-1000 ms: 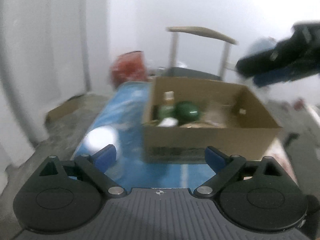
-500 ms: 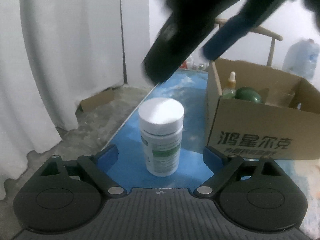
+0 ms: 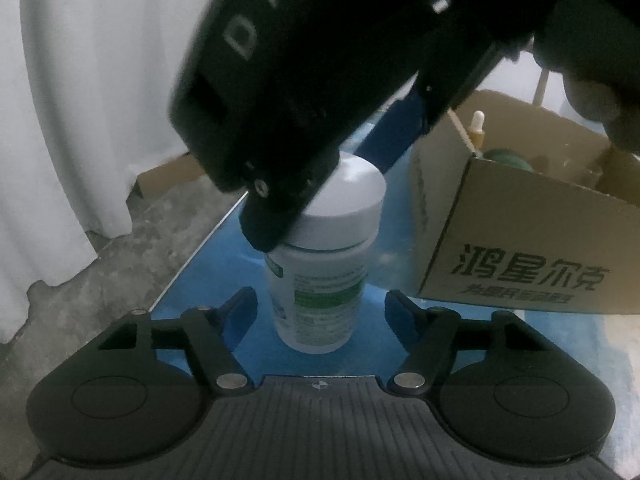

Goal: Organize rigid objects
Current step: 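Move the right tool to the white pill bottle and grasp its cap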

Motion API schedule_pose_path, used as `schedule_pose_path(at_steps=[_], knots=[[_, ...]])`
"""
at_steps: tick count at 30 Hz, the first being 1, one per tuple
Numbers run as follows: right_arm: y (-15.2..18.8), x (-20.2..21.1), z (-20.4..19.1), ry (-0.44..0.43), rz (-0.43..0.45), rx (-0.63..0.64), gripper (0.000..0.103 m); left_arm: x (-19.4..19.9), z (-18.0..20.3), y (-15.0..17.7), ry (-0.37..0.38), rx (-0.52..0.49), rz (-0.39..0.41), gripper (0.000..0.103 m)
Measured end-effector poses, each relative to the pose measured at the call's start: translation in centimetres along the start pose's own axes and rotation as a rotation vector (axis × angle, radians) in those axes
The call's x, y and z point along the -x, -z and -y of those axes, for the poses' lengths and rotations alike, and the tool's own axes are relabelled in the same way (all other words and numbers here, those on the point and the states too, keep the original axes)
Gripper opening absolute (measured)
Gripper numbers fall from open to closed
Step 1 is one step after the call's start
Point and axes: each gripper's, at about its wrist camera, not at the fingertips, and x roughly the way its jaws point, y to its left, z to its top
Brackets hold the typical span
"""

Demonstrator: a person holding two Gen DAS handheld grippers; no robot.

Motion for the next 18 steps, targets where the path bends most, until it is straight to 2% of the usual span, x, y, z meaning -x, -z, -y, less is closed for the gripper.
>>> schedule_pose_path(at_steps=[2, 7, 13, 18], knots=[[0.1, -0.4, 0.4, -0.016, -0.014, -0.015, 0.057, -0.1, 0.0, -0.2, 0.003, 0.004, -0.005, 0.065], [0.1, -0.5, 0.4, -0.024, -0.012, -0.019, 0.058, 0.0, 0.3, -0.2, -0.005, 0.007, -0.007, 0.052], [0.3, -0.1, 0.1, -0.017, 0.002, -0.01, 0.057, 1.2, 1.0, -0.3, -0.007, -0.001, 0.004, 0.052], [0.5, 2.3, -0.5, -0.027, 0.048, -0.019, 0.057, 4.4, 1.7, -1.2, -0.021, -0.016, 0.05, 0.052]])
